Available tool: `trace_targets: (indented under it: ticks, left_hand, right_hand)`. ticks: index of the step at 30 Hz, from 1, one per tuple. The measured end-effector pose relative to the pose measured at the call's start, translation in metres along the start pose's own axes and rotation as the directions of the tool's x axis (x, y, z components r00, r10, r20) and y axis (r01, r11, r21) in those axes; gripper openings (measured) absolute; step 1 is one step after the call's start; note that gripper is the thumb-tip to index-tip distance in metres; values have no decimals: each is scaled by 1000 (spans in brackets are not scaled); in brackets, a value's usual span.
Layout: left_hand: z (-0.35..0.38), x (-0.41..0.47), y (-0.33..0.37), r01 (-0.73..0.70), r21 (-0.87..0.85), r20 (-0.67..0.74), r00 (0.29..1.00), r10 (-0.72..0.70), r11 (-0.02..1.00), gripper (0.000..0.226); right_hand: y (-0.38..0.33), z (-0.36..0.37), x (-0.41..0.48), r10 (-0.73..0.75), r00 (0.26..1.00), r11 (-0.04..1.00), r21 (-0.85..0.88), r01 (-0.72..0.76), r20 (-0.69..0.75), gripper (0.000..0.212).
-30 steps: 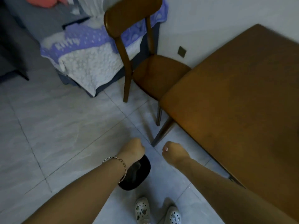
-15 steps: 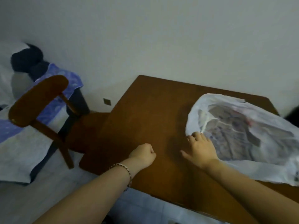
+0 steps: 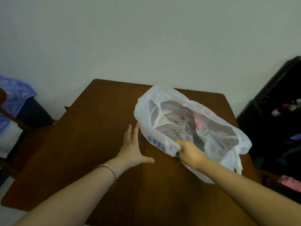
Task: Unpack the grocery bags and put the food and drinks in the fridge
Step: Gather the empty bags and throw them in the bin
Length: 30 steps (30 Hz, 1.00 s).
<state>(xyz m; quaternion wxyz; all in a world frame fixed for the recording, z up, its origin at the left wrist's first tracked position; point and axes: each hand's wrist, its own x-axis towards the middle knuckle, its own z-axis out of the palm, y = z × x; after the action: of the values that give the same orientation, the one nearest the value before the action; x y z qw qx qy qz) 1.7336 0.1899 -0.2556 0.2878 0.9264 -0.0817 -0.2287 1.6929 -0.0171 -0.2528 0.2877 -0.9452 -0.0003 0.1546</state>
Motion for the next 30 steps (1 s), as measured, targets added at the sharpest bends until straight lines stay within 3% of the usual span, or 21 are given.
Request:
trace_targets:
  ticks: [4, 6, 8, 9, 11, 12, 13, 15, 17, 19, 21, 23, 24, 25, 27, 28, 29, 30]
  left_hand:
    - [-25, 12, 49, -278, 56, -63, 958, 281, 959, 135]
    - [-37, 10, 73, -366, 50, 50, 930, 363, 929, 112]
    - [-38, 7, 87, -345, -69, 185, 918, 352, 936, 80]
    - [-36, 6, 90, -313, -138, 219, 916, 337, 940, 59]
    - [-30, 7, 92, -268, -131, 135, 949, 285, 954, 22]
    - [-30, 8, 90, -227, -98, 44, 972, 232, 969, 19]
    - [-31, 10, 87, -158, -105, -37, 987, 155, 982, 18]
    - [-35, 13, 84, -17, -172, -113, 994, -3, 985, 9]
    - [-38, 8, 87, 77, -317, -119, 986, -120, 945, 10]
    - [-37, -6, 100, 158, -610, 24, 983, -181, 776, 17]
    - [-32, -20, 112, 275, -816, 224, 961, -161, 508, 23]
    - [-30, -30, 111, 324, -866, 282, 945, -162, 381, 27]
    - [-32, -34, 108, 345, -872, 303, 938, -171, 348, 29]
    - [-35, -35, 103, 333, -873, 283, 941, -186, 357, 27]
    - [-43, -35, 89, 188, -815, 100, 978, -186, 548, 31]
    - [-49, -36, 80, 114, -680, -5, 987, -161, 724, 47]
    - [-52, -38, 70, 48, -429, -113, 988, -107, 902, 69]
    - [-54, -45, 60, 71, -243, -149, 983, -110, 968, 92]
  right_hand:
    - [-25, -50, -11, -130, 981, 861, 475, 183, -143, 30]
    - [-39, -69, -14, -148, 956, 730, 625, 278, -253, 32]
    - [-46, -84, -17, -133, 925, 689, 638, 344, -356, 37]
    - [-44, -88, -17, -115, 907, 728, 587, 354, -405, 39]
    - [-36, -91, -13, -42, 881, 873, 412, 262, -471, 32]
    - [-28, -90, -11, 32, 860, 939, 310, 148, -509, 21]
    - [-25, -88, -13, 108, 836, 967, 251, 37, -538, 28]
    - [-16, -72, -20, 25, 840, 999, 44, -1, -541, 80]
    - [-20, -49, -27, -180, 929, 962, -255, 98, -324, 115]
    - [-24, -22, -26, -219, 970, 926, -337, 172, -109, 122]
    - [-28, -9, -19, -236, 962, 963, -163, 214, -135, 121]
    - [-34, -7, -15, -251, 915, 930, 184, 319, -316, 82]
    - [-37, -7, -12, -257, 880, 904, 224, 365, -399, 56]
    - [-40, -5, -10, -275, 852, 914, 154, 375, -446, 33]
    - [-42, -4, -5, -239, 862, 952, 69, 300, -447, 3]
    - [-44, -3, -2, -175, 867, 963, 102, 249, -466, 11]
    - [-46, -4, 1, -92, 851, 962, 175, 210, -517, 21]
    - [-47, -5, 5, 23, 831, 935, 307, 179, -555, 25]
